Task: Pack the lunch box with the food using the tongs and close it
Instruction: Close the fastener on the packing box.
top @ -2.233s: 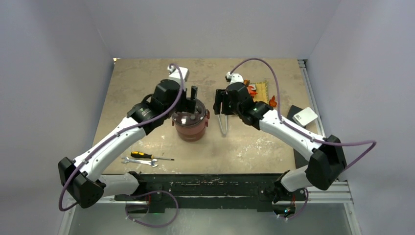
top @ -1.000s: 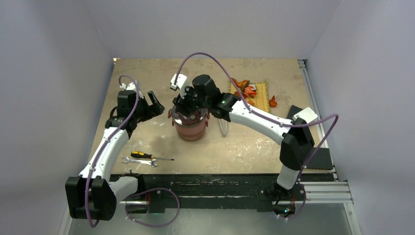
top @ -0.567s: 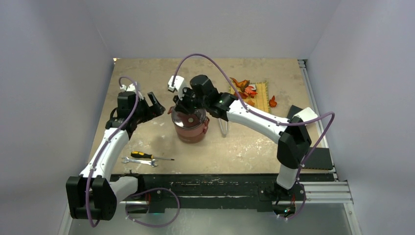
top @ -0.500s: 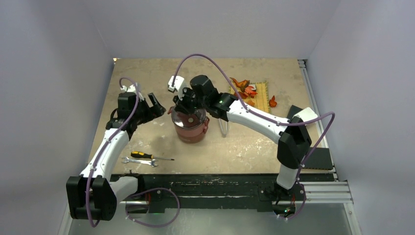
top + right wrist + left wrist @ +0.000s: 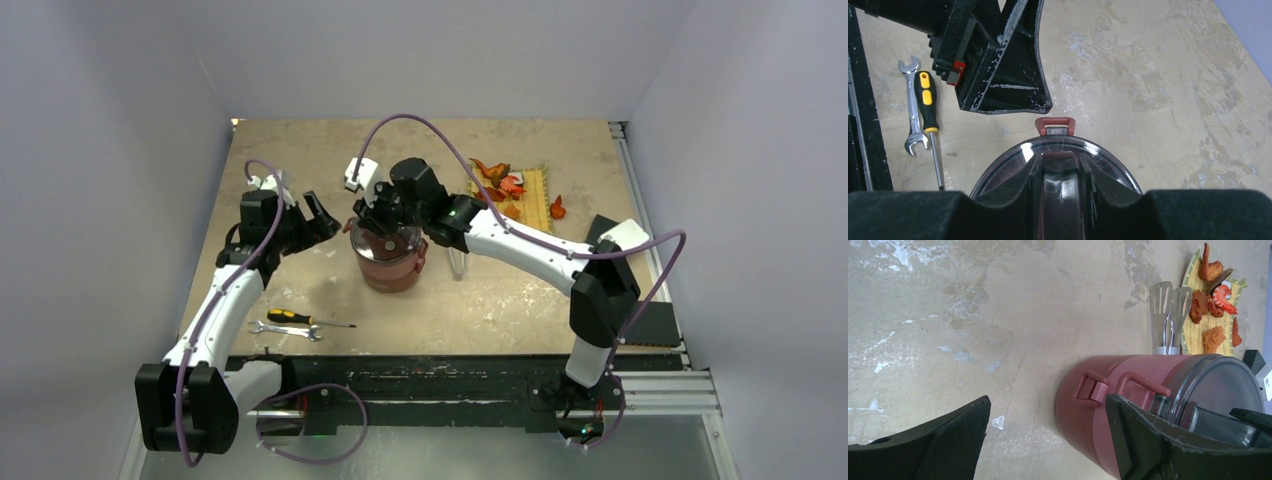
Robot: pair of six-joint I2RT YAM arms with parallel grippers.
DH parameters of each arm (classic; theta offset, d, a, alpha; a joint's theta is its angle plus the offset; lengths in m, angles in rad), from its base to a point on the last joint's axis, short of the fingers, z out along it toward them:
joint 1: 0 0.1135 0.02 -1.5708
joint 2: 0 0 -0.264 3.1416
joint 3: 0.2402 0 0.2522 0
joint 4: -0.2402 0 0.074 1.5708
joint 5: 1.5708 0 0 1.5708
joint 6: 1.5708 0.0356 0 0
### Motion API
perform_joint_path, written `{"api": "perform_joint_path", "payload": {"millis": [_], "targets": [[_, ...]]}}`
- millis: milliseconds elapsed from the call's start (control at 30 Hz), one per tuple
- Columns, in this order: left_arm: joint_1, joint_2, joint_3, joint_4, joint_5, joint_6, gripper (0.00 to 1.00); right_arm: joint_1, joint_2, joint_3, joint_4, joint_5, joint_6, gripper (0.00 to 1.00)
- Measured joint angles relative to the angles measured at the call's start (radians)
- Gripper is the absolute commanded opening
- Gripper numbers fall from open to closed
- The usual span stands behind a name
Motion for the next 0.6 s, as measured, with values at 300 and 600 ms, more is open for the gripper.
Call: {"api": "perform_joint_path", "payload": {"millis": [300, 600], "targets": [[0.0, -0.01, 0.016, -0.001, 0.0, 0.0, 0.84, 0.005, -0.002, -0.024, -0.013, 0.041, -0.003, 0.3], [0.0, -0.006, 0.024, 0.017, 0.021, -0.004, 0.8, 0.007, -0.022, -0.056, 0.006, 0.052, -0.01, 0.0]]}}
